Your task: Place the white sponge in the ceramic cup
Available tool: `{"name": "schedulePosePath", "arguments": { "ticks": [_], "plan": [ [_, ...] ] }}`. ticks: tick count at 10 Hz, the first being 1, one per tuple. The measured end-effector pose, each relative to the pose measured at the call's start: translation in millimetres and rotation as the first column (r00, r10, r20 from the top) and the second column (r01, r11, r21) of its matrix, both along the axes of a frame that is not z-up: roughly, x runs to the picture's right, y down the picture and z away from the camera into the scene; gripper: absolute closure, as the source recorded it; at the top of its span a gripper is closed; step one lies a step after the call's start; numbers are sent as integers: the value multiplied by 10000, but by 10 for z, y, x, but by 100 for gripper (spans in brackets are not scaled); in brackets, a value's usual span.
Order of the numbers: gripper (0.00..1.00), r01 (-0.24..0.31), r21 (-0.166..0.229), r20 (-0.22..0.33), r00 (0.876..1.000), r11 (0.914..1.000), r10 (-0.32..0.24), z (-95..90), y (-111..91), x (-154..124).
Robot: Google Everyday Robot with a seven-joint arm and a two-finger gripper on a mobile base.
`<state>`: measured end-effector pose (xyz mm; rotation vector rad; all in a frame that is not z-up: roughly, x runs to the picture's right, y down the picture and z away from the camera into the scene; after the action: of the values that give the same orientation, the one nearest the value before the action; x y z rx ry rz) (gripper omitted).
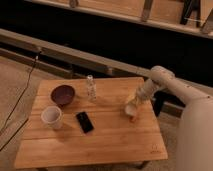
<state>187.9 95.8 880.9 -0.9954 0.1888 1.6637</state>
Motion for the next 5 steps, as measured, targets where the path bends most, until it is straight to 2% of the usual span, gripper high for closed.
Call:
{"name": "schedulePosePath", "arguments": {
  "ticks": [3, 5],
  "plan": [
    [100, -552, 661, -496, 9971, 9963, 585, 3, -257, 299],
    [100, -699, 988, -721, 9944, 9926, 772, -19, -385, 429]
  ]
}}
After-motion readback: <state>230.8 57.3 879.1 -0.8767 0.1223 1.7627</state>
